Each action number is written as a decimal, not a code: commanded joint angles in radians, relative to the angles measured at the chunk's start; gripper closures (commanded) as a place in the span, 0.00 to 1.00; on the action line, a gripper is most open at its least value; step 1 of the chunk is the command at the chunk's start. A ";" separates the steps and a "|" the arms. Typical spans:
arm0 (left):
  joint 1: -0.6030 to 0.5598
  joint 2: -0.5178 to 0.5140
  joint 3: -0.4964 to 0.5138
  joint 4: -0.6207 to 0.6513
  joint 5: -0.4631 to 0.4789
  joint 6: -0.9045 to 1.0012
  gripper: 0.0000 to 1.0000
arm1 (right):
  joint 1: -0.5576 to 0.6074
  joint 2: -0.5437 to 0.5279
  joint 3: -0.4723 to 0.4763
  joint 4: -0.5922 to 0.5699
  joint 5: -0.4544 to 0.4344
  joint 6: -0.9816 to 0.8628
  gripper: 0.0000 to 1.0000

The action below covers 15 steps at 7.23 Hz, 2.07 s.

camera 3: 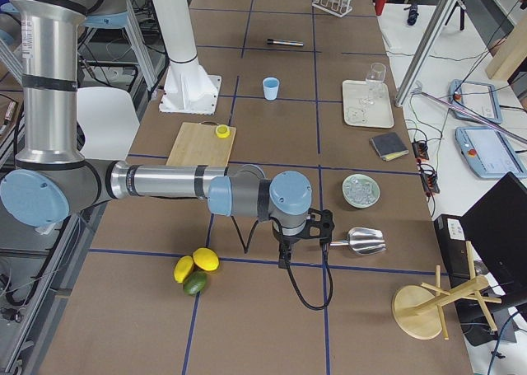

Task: Squeeze lemon into cup
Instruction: 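Move the right gripper toward the wooden cutting board with lemon slices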

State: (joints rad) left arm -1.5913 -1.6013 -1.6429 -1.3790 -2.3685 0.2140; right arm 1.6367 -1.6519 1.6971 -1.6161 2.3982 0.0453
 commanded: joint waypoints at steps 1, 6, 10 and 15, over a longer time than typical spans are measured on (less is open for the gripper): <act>-0.001 0.000 -0.008 0.000 0.000 -0.001 0.00 | 0.000 0.003 0.009 -0.001 0.001 0.007 0.00; 0.071 -0.058 -0.192 0.006 0.015 -0.059 0.00 | -0.003 0.015 0.021 -0.002 0.025 0.018 0.00; 0.317 -0.164 -0.278 0.002 0.029 -0.400 0.00 | -0.087 0.027 0.019 -0.005 0.015 0.015 0.00; 0.565 -0.279 -0.178 -0.168 0.035 -0.726 0.00 | -0.129 0.092 0.003 0.065 -0.025 0.036 0.00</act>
State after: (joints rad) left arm -1.0822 -1.8712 -1.8721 -1.4472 -2.3365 -0.4342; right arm 1.5088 -1.5574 1.7063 -1.6000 2.3803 0.0724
